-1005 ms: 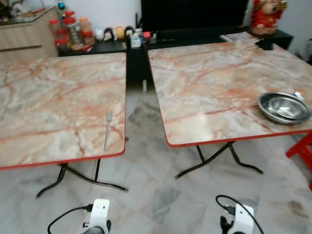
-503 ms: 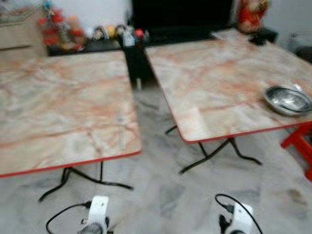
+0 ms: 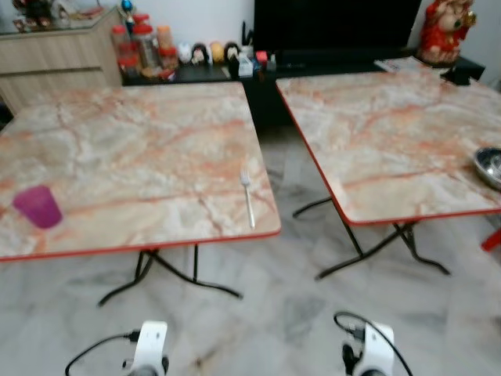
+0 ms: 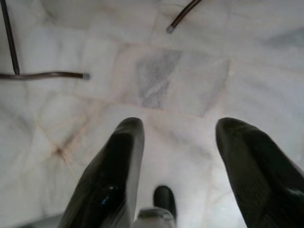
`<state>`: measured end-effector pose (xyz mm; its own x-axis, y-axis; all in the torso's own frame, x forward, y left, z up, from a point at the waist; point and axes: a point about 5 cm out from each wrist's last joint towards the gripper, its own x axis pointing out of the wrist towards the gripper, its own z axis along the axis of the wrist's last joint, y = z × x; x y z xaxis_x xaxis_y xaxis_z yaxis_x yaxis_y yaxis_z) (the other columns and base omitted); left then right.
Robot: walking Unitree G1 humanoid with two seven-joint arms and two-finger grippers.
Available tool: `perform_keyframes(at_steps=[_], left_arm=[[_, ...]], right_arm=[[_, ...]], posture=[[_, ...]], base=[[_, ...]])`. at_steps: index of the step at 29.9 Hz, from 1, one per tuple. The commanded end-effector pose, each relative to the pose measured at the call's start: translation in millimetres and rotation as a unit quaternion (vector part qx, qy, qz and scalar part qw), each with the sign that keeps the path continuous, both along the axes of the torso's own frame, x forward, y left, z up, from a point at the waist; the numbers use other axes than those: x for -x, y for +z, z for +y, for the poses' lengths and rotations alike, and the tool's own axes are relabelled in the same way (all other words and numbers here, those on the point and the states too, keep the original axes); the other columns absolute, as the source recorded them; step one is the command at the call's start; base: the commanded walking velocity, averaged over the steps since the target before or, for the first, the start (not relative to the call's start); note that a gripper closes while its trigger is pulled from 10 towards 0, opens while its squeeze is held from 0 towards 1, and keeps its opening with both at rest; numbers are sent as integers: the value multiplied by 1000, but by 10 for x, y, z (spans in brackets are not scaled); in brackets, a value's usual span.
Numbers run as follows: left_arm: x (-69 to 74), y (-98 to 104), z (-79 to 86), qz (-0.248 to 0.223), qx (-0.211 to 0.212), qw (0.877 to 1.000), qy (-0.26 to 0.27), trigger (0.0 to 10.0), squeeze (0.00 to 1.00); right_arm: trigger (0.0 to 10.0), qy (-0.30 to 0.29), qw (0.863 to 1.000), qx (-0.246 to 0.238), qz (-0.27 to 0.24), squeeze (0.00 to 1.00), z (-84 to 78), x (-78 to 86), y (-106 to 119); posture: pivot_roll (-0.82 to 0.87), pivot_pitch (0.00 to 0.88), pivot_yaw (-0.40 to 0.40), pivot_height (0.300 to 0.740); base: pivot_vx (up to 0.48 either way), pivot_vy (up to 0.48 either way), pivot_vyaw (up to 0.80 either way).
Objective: Setting the table
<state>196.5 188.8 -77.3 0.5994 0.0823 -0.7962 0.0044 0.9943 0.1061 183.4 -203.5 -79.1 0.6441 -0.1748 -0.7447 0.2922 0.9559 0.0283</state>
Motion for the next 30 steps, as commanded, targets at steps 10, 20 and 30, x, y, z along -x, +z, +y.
perform_keyframes(at_steps=[10, 20, 30], left_arm=[[38, -10, 75, 6, -8, 1000, 4, 10000, 0], [32, -6, 81, 5, -12, 1000, 1, 10000, 0], [39, -12, 51, 4, -6, 1000, -3, 10000, 0]], right_arm=[[10000, 14, 1000, 5, 5, 0, 40, 41, -23], [10000, 3, 1000, -6, -2, 0, 53, 11, -12], [10000, 3, 1000, -6, -1, 0, 33, 16, -12]], posture=[[-36, 0, 35, 725], [-31, 0, 33, 725], [-32, 0, 30, 725]], base=[[0, 339, 59], [0, 285, 455], [0, 0, 0]])
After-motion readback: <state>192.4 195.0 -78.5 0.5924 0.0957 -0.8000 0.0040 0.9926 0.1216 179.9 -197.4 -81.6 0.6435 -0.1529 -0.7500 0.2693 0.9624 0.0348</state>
